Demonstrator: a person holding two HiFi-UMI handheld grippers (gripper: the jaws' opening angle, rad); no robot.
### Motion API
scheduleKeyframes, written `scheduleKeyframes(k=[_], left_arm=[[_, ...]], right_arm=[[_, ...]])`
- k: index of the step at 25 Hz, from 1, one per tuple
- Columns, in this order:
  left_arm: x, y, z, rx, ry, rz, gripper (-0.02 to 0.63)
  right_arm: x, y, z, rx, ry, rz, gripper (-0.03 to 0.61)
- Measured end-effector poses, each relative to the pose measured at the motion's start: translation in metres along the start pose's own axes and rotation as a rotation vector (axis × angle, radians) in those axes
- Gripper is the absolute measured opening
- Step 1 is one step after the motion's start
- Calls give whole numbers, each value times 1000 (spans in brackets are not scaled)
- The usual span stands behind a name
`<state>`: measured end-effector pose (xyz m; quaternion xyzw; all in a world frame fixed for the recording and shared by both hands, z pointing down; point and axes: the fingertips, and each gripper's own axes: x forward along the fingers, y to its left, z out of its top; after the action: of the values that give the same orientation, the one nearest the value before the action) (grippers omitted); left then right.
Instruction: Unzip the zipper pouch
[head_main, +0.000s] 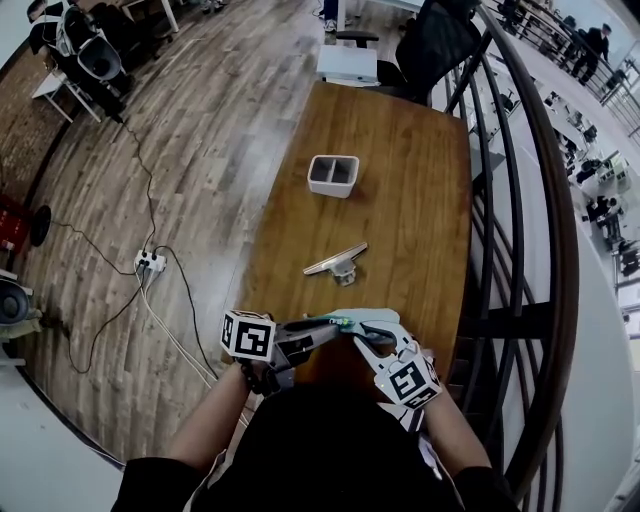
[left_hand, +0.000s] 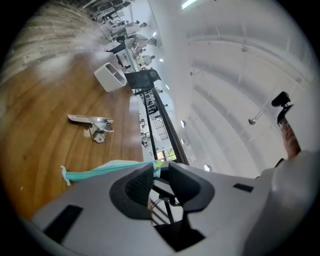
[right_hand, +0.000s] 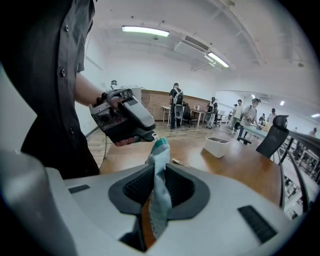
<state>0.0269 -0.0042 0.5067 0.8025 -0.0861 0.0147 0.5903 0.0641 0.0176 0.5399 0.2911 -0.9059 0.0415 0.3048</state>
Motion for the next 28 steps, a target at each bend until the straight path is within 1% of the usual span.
scheduleKeyframes(k=[2, 3, 7, 9, 12, 14, 16, 18, 22, 23, 25, 27, 28], left_arm=[[5, -1, -2, -8, 8, -19, 101], [8, 1, -3, -3, 12, -9, 101], [13, 11, -1, 30, 28, 57, 94], [11, 15, -1, 46, 47, 92, 94], [5, 23, -4, 90, 87, 154, 95], [3, 25, -6, 72, 100, 144, 108], [6, 20, -5, 27, 99, 104, 156], [10, 17, -4, 3, 97, 91, 176], [16, 21, -7, 30, 135, 123, 175], [16, 22, -7, 34, 140, 126, 170], [16, 24, -6, 34, 136, 138, 118], [15, 26, -6, 29, 131, 143, 52], [16, 26, -7, 28, 132, 139, 39]], right_arm=[[0, 1, -2, -8, 3, 1, 61], [1, 2, -3, -11, 5, 2, 61], [2, 4, -5, -23, 17, 5, 61], [2, 3, -5, -22, 18, 0, 61], [2, 2, -4, -16, 18, -8, 61], [2, 2, -4, -19, 19, -10, 61], [3, 3, -4, -28, 22, -9, 61], [4, 4, -4, -39, 26, -10, 61], [5, 8, -7, -49, 36, -8, 61], [5, 8, -7, -51, 37, -9, 61], [4, 7, -7, -49, 37, -13, 63], [3, 5, -7, -44, 38, -18, 63], [3, 5, -7, -40, 40, -18, 64]])
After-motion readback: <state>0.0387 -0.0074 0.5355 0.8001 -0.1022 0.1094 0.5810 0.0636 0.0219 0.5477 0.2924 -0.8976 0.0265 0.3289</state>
